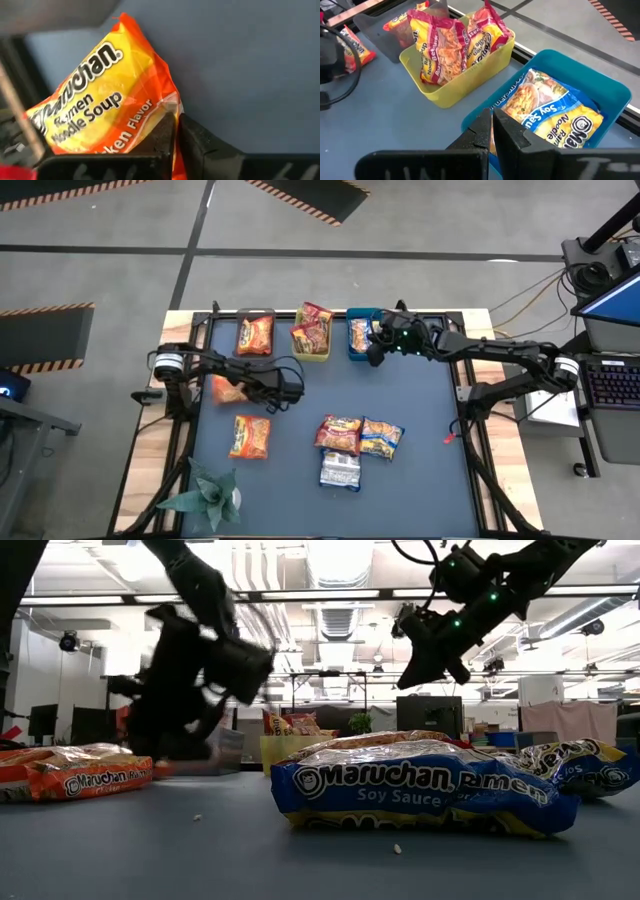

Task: Sort Maruchan noodles
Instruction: Put the orange noodle pack into the black bin

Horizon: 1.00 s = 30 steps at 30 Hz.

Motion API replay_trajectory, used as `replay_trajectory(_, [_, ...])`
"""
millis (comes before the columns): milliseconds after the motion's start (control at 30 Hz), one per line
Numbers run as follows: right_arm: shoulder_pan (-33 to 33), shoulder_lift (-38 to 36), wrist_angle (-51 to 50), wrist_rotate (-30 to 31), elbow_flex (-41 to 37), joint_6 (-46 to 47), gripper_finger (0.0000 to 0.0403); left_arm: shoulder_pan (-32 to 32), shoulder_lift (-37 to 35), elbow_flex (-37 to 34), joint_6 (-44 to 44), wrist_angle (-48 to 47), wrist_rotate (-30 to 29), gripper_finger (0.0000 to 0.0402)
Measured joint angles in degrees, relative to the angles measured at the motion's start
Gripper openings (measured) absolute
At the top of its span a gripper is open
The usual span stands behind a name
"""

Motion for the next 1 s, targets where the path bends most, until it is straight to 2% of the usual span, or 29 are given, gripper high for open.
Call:
replay_trajectory(133, [0.24,0.00,-0.02,-0.04,-0.95,0.00,0.0009,-1.79,0.00,6.66,8.35,4.57,2.44,0.0001])
replay_trajectory(300, [0.66,0.00,-0.02,-0.17,-2.15,0.15,0.0009,-4.94,0.00,15.98,24.34,18.57,2.04,0.0001])
replay_trajectory(433, [1.25,0.00,-0.05,-0.48,-2.81,1.29,0.0009,-6.54,-0.04,20.71,35.41,27.72,1.45,0.0001])
replay_trajectory(600, [2.91,0.00,-0.15,-0.57,-3.14,1.49,0.0009,-5.58,-0.11,23.21,37.25,29.27,3.24,0.0014])
replay_trajectory(800, [5.47,0.00,-0.39,-1.06,-3.14,2.75,0.0009,-4.91,-0.11,21.29,37.29,28.98,3.65,0.0060])
replay_trajectory(1000, [8.16,0.00,-1.40,-9.61,-3.16,6.04,0.0009,-5.30,-0.23,19.96,39.70,28.91,7.55,0.0117])
